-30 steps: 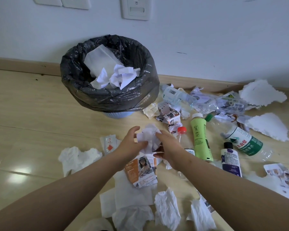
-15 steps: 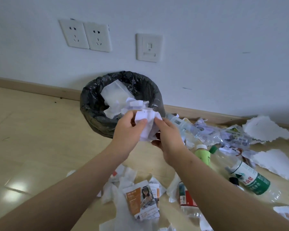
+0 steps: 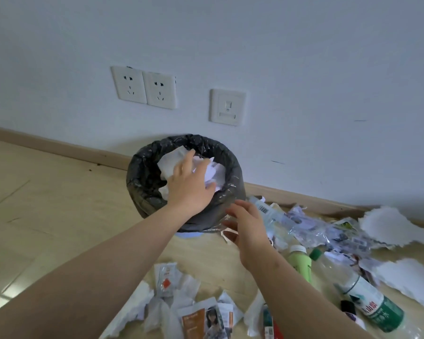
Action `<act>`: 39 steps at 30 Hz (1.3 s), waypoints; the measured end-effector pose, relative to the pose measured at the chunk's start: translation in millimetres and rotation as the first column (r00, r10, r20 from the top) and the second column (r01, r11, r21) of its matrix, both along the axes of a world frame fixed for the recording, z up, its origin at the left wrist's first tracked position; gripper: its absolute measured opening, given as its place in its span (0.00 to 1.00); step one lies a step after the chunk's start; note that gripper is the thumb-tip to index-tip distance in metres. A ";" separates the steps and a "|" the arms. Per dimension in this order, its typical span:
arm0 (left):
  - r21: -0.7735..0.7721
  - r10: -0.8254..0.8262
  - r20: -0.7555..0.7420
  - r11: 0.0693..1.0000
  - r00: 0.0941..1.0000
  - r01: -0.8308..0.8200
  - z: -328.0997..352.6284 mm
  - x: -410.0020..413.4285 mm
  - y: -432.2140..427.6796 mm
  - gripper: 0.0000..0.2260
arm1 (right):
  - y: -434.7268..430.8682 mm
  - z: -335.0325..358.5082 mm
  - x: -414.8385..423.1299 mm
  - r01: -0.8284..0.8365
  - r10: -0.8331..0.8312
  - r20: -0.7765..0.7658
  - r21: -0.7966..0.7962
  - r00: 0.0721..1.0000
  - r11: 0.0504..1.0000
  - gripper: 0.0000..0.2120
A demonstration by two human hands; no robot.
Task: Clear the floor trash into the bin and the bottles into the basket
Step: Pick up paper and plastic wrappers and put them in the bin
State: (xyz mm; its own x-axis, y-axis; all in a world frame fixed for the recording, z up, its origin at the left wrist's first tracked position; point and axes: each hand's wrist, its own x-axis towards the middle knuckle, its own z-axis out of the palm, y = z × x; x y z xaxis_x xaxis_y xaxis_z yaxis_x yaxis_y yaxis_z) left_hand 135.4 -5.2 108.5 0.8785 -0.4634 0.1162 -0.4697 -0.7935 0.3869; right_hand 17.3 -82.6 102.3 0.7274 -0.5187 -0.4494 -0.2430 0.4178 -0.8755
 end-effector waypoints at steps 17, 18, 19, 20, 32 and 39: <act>-0.119 -0.096 0.411 0.980 0.906 0.158 -14.3 -55.6 2.7 0.17 | -15.5 -89.8 -67.5 -0.421 0.238 -0.463 -0.346 0.854 0.839 0.07; -0.138 -0.144 0.498 0.960 0.855 0.243 -23.2 -67.3 7.1 0.15 | -14.0 -93.5 -70.6 -0.441 0.245 -0.473 -0.365 0.846 0.820 0.06; -0.139 -0.203 0.533 0.937 0.822 0.321 -33.1 -79.2 12.5 0.13 | -11.6 -97.3 -74.7 -0.468 0.258 -0.489 -0.376 0.833 0.800 0.05; -0.131 -0.282 0.512 0.908 0.811 0.399 -44.8 -90.0 18.6 0.11 | -8.8 -100.1 -78.9 -0.505 0.276 -0.508 -0.392 0.815 0.769 0.04; 0.499 -0.432 -0.512 0.554 0.742 0.666 -156.0 -134.4 99.6 0.36 | 9.8 -123.2 -124.8 -0.829 0.453 -0.703 -0.384 0.548 0.406 0.10; 0.549 -0.505 -0.272 0.618 0.819 0.563 -165.9 -133.5 99.6 0.20 | 20.1 -133.2 -124.8 -0.896 0.449 -0.776 -0.362 0.443 0.257 0.14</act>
